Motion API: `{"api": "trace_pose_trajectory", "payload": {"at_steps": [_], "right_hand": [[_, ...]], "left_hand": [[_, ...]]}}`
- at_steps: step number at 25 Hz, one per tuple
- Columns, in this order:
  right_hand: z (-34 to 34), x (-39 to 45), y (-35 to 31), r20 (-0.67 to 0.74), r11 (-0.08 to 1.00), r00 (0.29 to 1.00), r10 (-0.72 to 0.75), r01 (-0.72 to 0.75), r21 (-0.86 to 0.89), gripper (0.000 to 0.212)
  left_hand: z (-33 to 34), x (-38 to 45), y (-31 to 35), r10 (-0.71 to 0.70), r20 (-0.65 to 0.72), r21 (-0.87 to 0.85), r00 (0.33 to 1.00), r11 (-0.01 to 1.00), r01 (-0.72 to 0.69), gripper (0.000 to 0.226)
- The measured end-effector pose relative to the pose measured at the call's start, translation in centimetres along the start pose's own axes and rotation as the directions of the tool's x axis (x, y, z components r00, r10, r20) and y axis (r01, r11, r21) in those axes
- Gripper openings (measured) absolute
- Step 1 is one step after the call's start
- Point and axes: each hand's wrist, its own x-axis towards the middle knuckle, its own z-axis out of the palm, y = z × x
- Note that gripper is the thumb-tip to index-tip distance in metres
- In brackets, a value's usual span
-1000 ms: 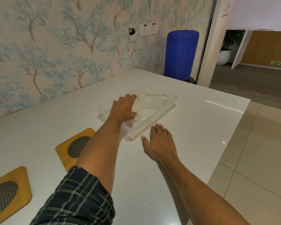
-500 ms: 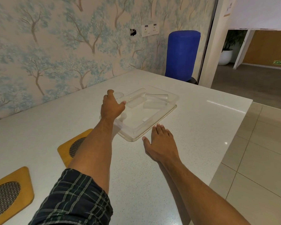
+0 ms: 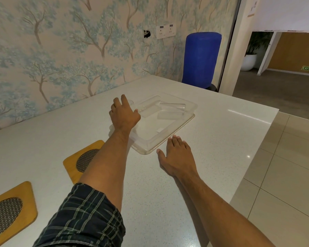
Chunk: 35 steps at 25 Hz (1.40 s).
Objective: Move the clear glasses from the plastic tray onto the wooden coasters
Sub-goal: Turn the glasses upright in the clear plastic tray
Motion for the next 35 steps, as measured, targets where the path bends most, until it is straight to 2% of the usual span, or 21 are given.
{"api": "trace_pose_trajectory", "payload": {"at_steps": [2, 5, 7, 9, 12, 15, 20, 26, 28, 32, 35], "right_hand": [[0.0, 0.0, 0.0, -0.003, 1.000, 1.000, 0.003, -0.003, 0.001, 0.083], [0.2, 0.1, 0.0, -0.004, 1.000, 1.000, 0.007, -0.007, -0.001, 0.084], [0.3, 0.2, 0.0, -0.008, 1.000, 1.000, 0.007, -0.007, 0.002, 0.084], [0.5, 0.2, 0.1, -0.016, 1.000, 1.000, 0.007, -0.007, 0.003, 0.084], [0.7, 0.5, 0.1, -0.004, 1.000, 1.000, 0.014, -0.014, -0.001, 0.085], [0.9, 0.6, 0.3, -0.010, 1.000, 1.000, 0.013, -0.013, -0.008, 0.085], [1.1, 0.5, 0.4, -0.027, 1.000, 1.000, 0.005, -0.005, -0.005, 0.086], [1.1, 0.6, 0.4, -0.020, 1.000, 1.000, 0.011, -0.011, -0.008, 0.087], [1.0, 0.6, 0.3, -0.015, 1.000, 1.000, 0.016, -0.016, -0.009, 0.086], [0.6, 0.5, -0.1, -0.002, 1.000, 1.000, 0.024, -0.024, -0.019, 0.084], [0.3, 0.6, -0.2, 0.013, 0.999, 0.999, 0.030, -0.030, -0.022, 0.083]], "left_hand": [[0.0, -0.4, 0.3, 0.167, -0.097, 0.106, 0.981, 0.982, -0.156, 0.075], [0.2, -0.4, 1.5, 0.441, -0.146, 0.217, 0.885, 0.887, -0.406, 0.061], [0.7, -0.4, 2.8, 0.553, -0.104, 0.236, 0.827, 0.821, -0.519, 0.050], [1.3, -0.4, 4.1, 0.585, -0.018, 0.204, 0.811, 0.796, -0.569, 0.041], [2.7, -0.1, 5.2, 0.540, 0.105, 0.142, 0.835, 0.823, -0.550, 0.037], [4.1, 0.6, 5.2, 0.431, 0.185, 0.128, 0.883, 0.881, -0.456, 0.040], [5.7, 2.1, 5.3, 0.311, 0.290, 0.181, 0.905, 0.911, -0.371, 0.048], [7.2, 4.4, 6.2, 0.192, 0.361, 0.288, 0.912, 0.907, -0.306, 0.068], [7.8, 4.8, 6.5, 0.167, 0.366, 0.322, 0.915, 0.900, -0.293, 0.072], [8.6, 5.2, 6.8, 0.137, 0.282, 0.353, 0.949, 0.906, -0.235, 0.065], [8.9, 5.4, 6.6, 0.108, 0.268, 0.372, 0.957, 0.905, -0.206, 0.067]]}}
